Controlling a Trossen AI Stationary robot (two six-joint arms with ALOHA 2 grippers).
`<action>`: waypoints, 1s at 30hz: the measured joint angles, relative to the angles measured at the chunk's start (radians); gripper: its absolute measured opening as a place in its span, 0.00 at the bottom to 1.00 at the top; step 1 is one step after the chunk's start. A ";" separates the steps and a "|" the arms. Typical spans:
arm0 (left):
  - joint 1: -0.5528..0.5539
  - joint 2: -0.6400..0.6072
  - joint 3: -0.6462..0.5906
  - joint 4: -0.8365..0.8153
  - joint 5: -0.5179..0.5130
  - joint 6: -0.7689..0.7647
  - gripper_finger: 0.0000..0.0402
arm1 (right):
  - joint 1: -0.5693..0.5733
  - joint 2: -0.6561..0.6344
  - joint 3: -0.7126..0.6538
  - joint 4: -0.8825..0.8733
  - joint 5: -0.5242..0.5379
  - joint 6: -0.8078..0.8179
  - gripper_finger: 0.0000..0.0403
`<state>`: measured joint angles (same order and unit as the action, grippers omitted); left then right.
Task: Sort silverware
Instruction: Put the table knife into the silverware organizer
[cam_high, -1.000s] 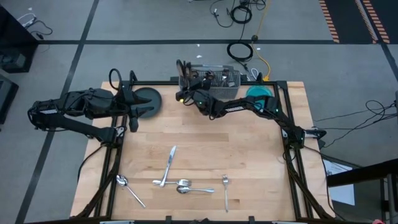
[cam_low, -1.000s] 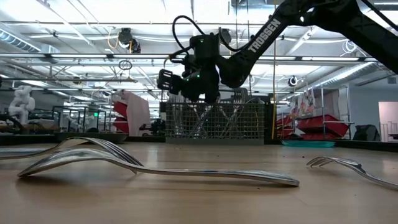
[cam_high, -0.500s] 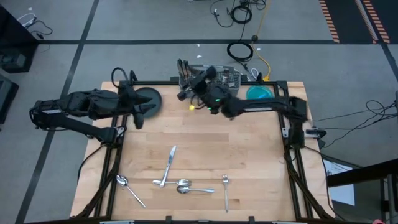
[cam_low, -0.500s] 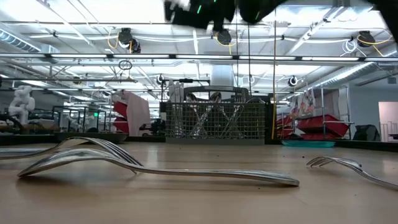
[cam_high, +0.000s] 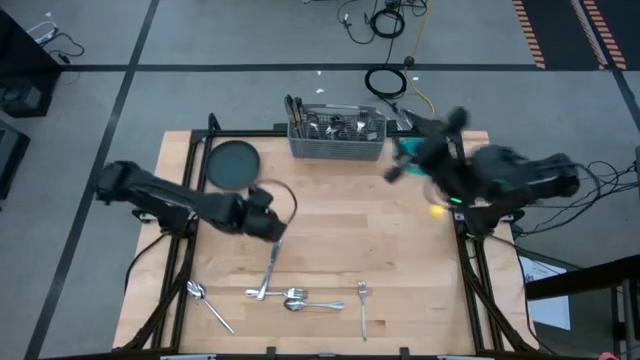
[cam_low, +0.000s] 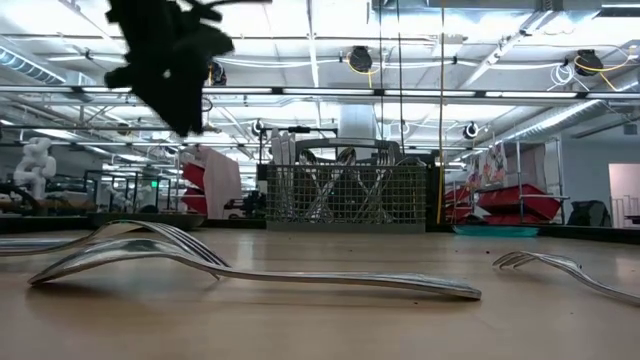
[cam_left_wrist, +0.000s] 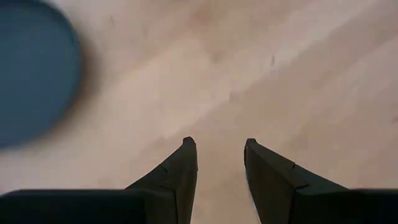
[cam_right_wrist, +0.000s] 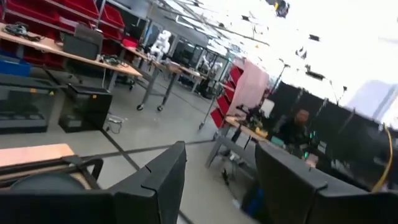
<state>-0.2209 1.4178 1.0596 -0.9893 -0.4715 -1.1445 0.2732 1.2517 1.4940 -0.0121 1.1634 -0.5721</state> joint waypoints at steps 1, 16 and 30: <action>-0.026 0.029 -0.007 0.004 0.007 -0.049 0.35 | 0.046 -0.029 0.000 -0.028 0.058 0.012 0.45; -0.333 0.241 -0.021 0.178 0.234 -0.665 0.35 | 0.365 -0.093 0.000 -0.139 0.407 0.003 0.45; -0.334 0.250 -0.021 0.185 0.231 -0.655 0.35 | 0.418 -0.060 0.000 -0.139 0.406 0.007 0.45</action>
<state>-0.5549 1.6675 1.0386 -0.8045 -0.2401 -1.7997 0.6913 1.1915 1.4944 -0.1516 1.5696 -0.5654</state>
